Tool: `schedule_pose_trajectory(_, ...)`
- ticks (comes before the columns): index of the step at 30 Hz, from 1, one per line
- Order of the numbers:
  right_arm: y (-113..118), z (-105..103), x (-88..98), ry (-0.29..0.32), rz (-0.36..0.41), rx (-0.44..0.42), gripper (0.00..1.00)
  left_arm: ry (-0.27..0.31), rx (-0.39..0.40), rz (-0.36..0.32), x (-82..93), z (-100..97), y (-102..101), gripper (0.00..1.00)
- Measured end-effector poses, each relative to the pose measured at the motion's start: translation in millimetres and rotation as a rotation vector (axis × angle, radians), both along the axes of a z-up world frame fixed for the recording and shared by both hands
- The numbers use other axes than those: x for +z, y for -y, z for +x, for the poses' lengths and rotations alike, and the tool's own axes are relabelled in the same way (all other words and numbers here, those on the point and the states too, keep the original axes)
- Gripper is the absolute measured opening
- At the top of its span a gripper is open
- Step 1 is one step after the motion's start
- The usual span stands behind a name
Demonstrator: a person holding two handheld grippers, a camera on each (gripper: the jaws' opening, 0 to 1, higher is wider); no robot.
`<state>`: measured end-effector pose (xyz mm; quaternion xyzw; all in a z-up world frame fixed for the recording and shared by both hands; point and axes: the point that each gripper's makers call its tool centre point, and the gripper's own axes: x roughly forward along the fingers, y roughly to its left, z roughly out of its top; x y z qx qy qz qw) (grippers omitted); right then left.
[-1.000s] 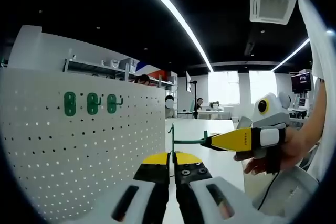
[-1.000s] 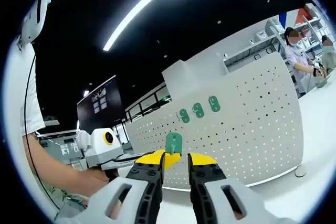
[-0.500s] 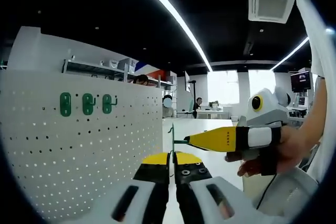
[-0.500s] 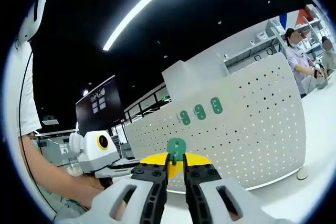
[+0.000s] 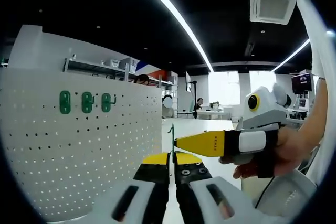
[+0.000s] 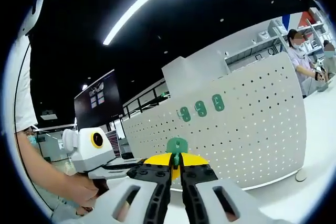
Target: Insert the hook assembly into the mounting plate slot until the hook locks in place.
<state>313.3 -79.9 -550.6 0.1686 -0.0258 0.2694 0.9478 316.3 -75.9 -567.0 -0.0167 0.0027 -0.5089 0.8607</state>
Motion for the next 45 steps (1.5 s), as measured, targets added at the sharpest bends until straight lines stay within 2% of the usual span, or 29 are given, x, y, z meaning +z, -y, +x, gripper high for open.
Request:
schedule_pose_trajectory(21,-1,0,-1.8,-0.004,-0.007,-0.012,0.01,-0.03,0.015,-0.017,-2.5,-0.7,-2,0.02)
schedule_pose_trajectory(36,-4,1,-0.6,-0.008,-0.019,0.0,0.0,0.01,0.025,0.005,-2.7,0.7,-3,0.04)
schedule_pose_trajectory(38,-4,1,-1.3,-0.011,-0.018,0.002,0.0,0.0,0.017,0.022,-6.3,0.2,-2,0.07)
schedule_pose_trajectory(45,-5,0,-1.9,-0.018,-0.013,0.007,0.01,0.006,0.015,0.066,-15.5,-0.7,3,0.32)
